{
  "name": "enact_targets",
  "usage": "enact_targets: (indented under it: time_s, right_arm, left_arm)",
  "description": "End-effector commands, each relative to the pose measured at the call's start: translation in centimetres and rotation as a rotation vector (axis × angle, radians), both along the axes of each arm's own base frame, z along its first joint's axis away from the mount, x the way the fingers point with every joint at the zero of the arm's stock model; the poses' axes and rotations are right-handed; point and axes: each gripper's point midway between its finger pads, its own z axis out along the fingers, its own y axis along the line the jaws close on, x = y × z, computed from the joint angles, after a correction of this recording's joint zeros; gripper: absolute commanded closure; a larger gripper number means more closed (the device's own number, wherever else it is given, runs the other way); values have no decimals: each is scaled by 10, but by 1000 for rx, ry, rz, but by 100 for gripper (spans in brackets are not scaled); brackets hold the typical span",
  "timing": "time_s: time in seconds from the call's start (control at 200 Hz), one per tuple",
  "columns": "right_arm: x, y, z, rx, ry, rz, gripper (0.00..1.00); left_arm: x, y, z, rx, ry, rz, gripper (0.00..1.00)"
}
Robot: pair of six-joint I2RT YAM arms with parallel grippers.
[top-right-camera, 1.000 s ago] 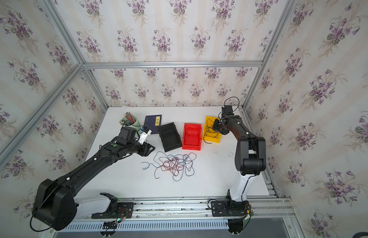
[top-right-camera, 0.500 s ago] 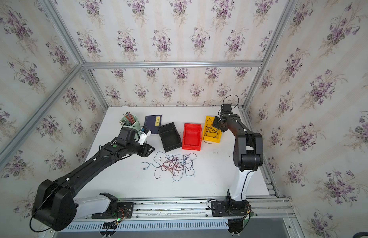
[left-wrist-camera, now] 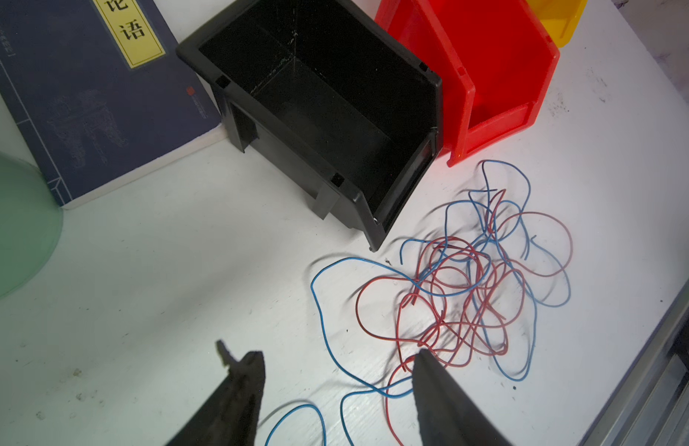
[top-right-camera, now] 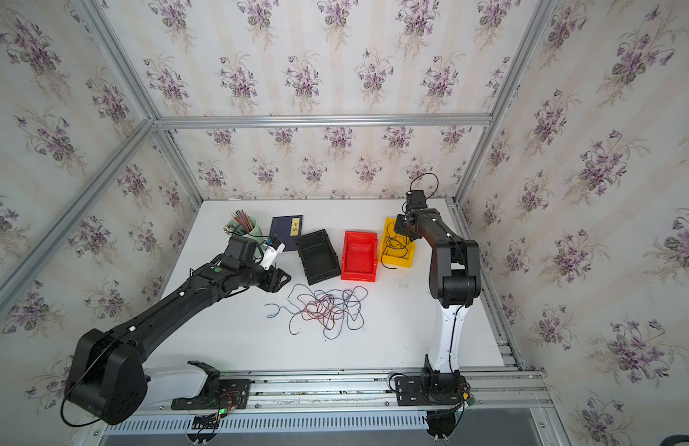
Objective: Untangle and sort cables by color
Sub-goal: Adjust the cable in the bin.
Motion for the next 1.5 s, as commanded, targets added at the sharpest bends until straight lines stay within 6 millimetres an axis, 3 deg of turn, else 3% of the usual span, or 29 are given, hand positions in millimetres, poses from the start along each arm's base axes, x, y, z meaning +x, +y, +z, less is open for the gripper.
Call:
enact_targets:
  time_s: [0.0,0.11,0.2,0.569,0.879,0.979,1.284,1.494]
  right_arm:
    - [1,-3,-5,-30,10,6,68]
    - [1,-2,-11,-32,22,14,82]
    - [2,0,3,-51,-6,22,100]
    - [-9,1,106,-134,-208,46,100]
    - [-16,3,161,-182,-363,54,100]
    - [-14,5,162,-202,-372,67,100]
    - [-11,9,130,-374,-392,170,100]
    - [-3,3,128,-485,-425,181,100]
  left_arm:
    - [2,-1,1,-3,7,4,35]
    - [4,-2,1,-3,9,3,35]
    - [7,-3,2,-6,6,3,35]
    - [11,-10,6,-48,-8,0,35]
    - [5,-9,5,-59,-7,0,35]
    - [4,-9,6,-60,-8,0,35]
    - [-2,-6,1,-74,11,26,35]
    - [-1,-7,-1,-80,26,38,35]
